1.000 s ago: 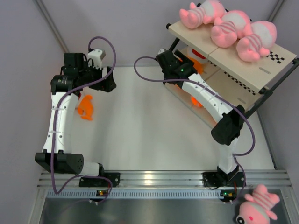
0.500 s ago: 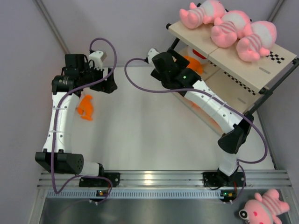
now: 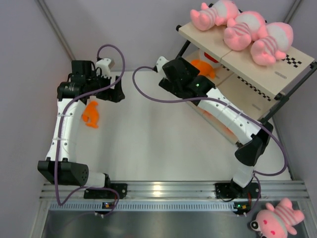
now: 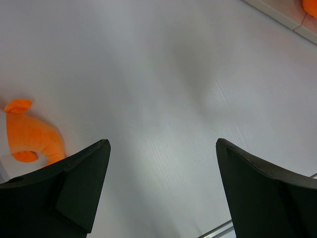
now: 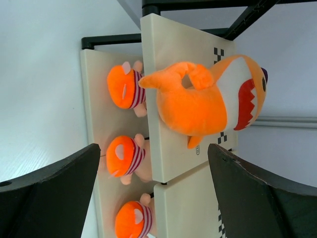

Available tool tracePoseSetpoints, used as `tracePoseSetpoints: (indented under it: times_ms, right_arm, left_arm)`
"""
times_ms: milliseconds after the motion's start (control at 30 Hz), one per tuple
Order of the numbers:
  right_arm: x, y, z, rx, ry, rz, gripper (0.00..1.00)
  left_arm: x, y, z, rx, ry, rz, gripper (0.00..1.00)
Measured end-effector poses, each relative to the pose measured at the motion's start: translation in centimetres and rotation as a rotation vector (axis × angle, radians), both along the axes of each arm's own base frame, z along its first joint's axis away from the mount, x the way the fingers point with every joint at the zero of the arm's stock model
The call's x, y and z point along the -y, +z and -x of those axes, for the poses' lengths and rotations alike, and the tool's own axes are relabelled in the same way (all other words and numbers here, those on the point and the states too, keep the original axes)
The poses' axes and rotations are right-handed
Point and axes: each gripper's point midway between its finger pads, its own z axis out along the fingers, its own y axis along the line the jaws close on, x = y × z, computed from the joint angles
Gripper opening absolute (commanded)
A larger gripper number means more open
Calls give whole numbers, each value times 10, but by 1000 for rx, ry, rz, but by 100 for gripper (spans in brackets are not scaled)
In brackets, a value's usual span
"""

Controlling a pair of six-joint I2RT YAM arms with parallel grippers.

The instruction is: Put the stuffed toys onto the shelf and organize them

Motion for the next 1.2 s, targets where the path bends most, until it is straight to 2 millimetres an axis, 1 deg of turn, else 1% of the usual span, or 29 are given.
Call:
tracePoseSetpoints:
  times_ms: [233,467,767,900,967,1000,1067,1200]
  right_arm:
    - [-4,6,16,-9,36,-59,90]
    - [-7,7,20,-22,57,-91,90]
    - [-4,-6,29,-57,52,-120,90]
    - [-3,-12,36,-76,46,-167,93]
    - [-4,-14,39,-85,45,-194,93]
    - [-5,-14,39,-89,47,-206,98]
    - [-10,-15,40,-98,49,-241,99]
    - [-13,-16,42,-116,41,-291,99]
  left_arm:
    - [0,-2,1,-4,0,-2,93]
    - [-2,-4,3,-6,3,-11,93]
    - [-2,-6,3,-12,4,-12,93]
    - [-2,-9,4,-20,4,-13,92]
    - [-2,-14,5,-33,1,-12,91]
    - [-1,-18,6,-44,-4,-8,90]
    - [2,-28,10,-73,-19,5,88]
    - [13,-60,24,-158,-65,2,87]
